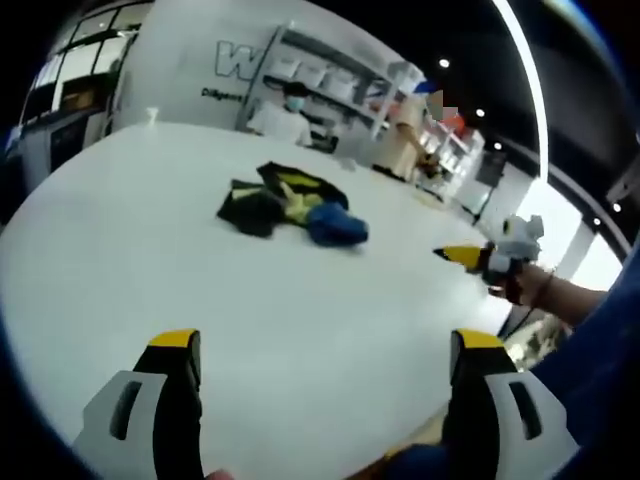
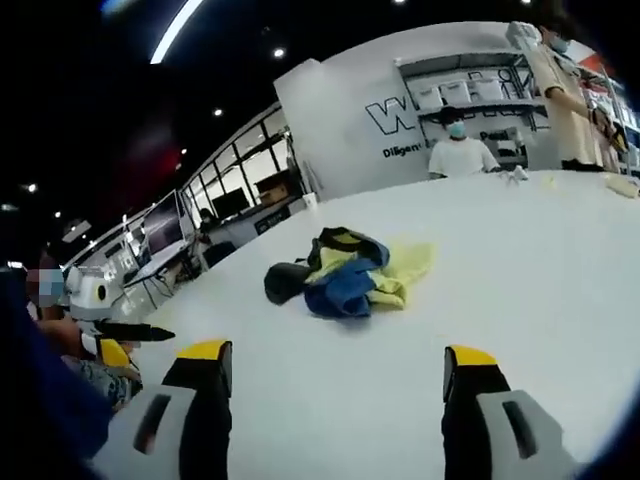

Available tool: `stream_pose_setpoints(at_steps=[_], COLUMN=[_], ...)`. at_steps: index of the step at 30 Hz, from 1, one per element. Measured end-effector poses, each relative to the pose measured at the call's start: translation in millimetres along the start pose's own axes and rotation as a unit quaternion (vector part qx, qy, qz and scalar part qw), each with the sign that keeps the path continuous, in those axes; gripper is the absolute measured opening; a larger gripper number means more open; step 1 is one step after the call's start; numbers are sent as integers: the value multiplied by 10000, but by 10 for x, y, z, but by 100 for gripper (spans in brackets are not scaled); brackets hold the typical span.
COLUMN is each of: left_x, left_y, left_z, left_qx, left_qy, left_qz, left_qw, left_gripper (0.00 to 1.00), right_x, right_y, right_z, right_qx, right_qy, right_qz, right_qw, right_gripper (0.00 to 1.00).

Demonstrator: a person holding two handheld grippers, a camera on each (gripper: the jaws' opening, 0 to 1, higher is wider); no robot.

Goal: Fold the garment on the visible template until the final outline fits inside the template.

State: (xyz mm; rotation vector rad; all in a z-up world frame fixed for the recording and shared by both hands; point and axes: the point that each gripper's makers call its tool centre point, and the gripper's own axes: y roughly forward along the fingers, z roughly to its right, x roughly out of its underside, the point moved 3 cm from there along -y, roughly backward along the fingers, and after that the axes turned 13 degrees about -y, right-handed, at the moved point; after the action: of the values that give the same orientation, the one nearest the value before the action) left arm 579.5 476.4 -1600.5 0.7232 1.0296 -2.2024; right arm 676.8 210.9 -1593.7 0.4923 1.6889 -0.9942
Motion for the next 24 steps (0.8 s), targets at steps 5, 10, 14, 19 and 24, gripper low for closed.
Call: stream_pose_setpoints(at_steps=[5, 10, 14, 19, 24], left_x=[-3, -12, -35, -30, 13], left_y=[-10, -20, -25, -33, -59], left_z=[-97, -131, -130, -168, -178], left_qx=[-13, -77, -87, -164, -233], left_qy=[-94, -166, -199, -243, -284], left_qz=[20, 33, 65, 109, 58], left_qw=[10000, 9998, 9997, 9995, 9993], left_gripper=[99, 99, 99, 99, 99], right_x=[-159, -368, -507, -721, -765], right_y=[350, 704, 897, 1316, 1655], right_z=[56, 168, 280, 446, 639], right_qx=[-82, -1, 117, 435, 598], right_qy=[-605, -1041, -1426, -2114, -2723], right_qz=[-144, -186, -196, -398, -724], right_qw=[9980, 9944, 9895, 9756, 9576], right_gripper=[80, 71, 63, 55, 46])
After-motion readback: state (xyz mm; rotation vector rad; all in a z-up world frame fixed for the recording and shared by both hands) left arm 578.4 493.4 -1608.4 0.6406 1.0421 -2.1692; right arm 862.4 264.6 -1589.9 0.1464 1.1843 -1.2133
